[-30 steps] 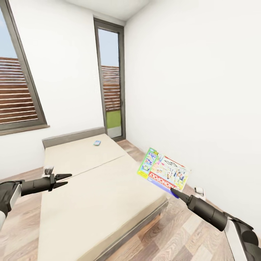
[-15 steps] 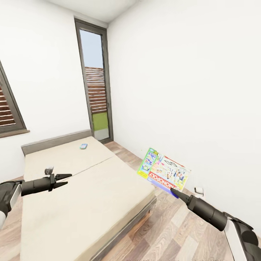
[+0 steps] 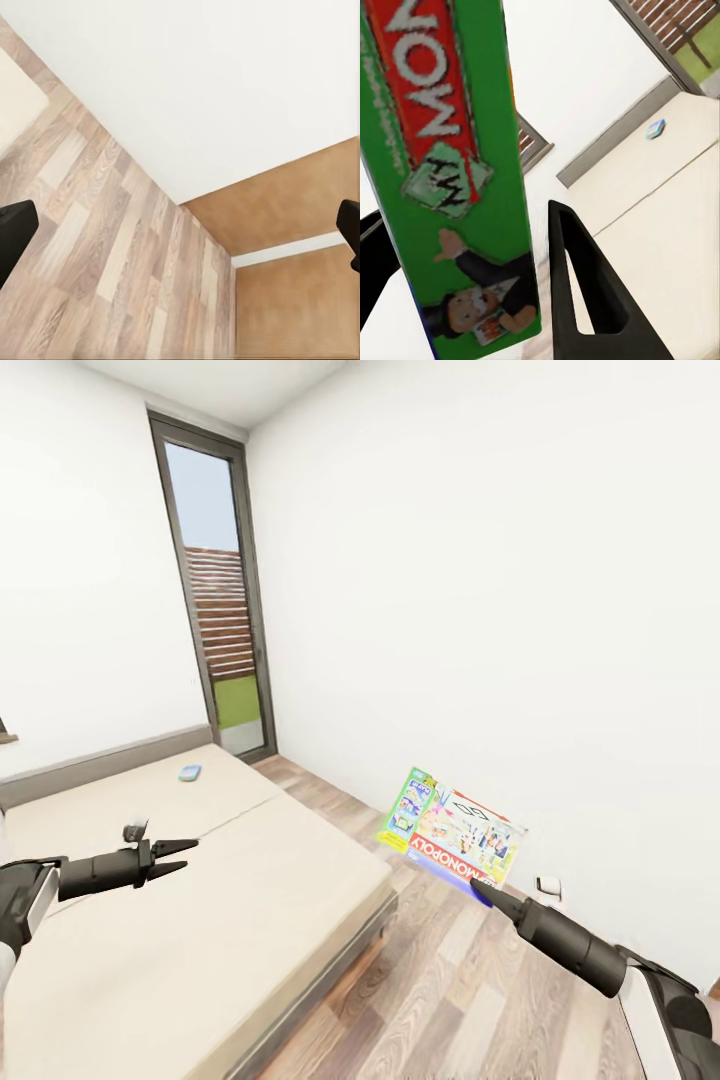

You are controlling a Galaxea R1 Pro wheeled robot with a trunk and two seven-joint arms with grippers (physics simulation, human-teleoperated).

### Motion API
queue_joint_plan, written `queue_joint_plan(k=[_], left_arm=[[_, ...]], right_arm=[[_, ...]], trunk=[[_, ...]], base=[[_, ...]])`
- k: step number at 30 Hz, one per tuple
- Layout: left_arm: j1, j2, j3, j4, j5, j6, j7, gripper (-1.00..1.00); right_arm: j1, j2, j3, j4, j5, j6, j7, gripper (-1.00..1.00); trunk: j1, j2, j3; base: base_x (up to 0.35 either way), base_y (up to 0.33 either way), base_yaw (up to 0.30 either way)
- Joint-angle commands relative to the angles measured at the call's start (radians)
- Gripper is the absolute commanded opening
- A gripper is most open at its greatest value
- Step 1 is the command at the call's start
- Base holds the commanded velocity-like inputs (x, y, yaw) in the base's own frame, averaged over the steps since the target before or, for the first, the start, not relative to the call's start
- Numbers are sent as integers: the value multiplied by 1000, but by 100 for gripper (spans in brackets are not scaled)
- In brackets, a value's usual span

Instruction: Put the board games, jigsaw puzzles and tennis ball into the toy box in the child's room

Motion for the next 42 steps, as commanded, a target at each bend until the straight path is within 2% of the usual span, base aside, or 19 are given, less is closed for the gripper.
queue_joint_plan(k=[1, 7, 17, 29, 35, 42], left_arm=[[0, 0, 3, 0, -5, 10, -6, 100], [-1, 0, 3, 0, -5, 10, -6, 100], [0, 0, 4, 0, -5, 10, -5, 100], [-1, 0, 4, 0, -5, 10, -5, 100], [-1, 0, 4, 0, -5, 10, -5, 100], [-1, 0, 4, 0, -5, 10, -6, 100]], right_arm=[[-1, 0, 0, 0, -6, 7, 1, -100], [-1, 2, -1, 0, -7, 6, 0, -100], [-1, 8, -2, -4, -6, 4, -10, -100], [-1, 1, -2, -1, -15, 5, -23, -100], [-1, 3, -32, -1, -17, 6, -23, -100], [-1, 3, -42, -1, -17, 6, -22, -100]], trunk=[[0, -1, 0], [0, -1, 5], [0, -1, 7], [0, -1, 7], [0, -1, 7], [0, -1, 7]], base=[[-126, 0, -257], [-136, 0, -243], [-141, 0, -88], [-154, 0, -256], [-46, 0, -278], [-1, 40, -278]])
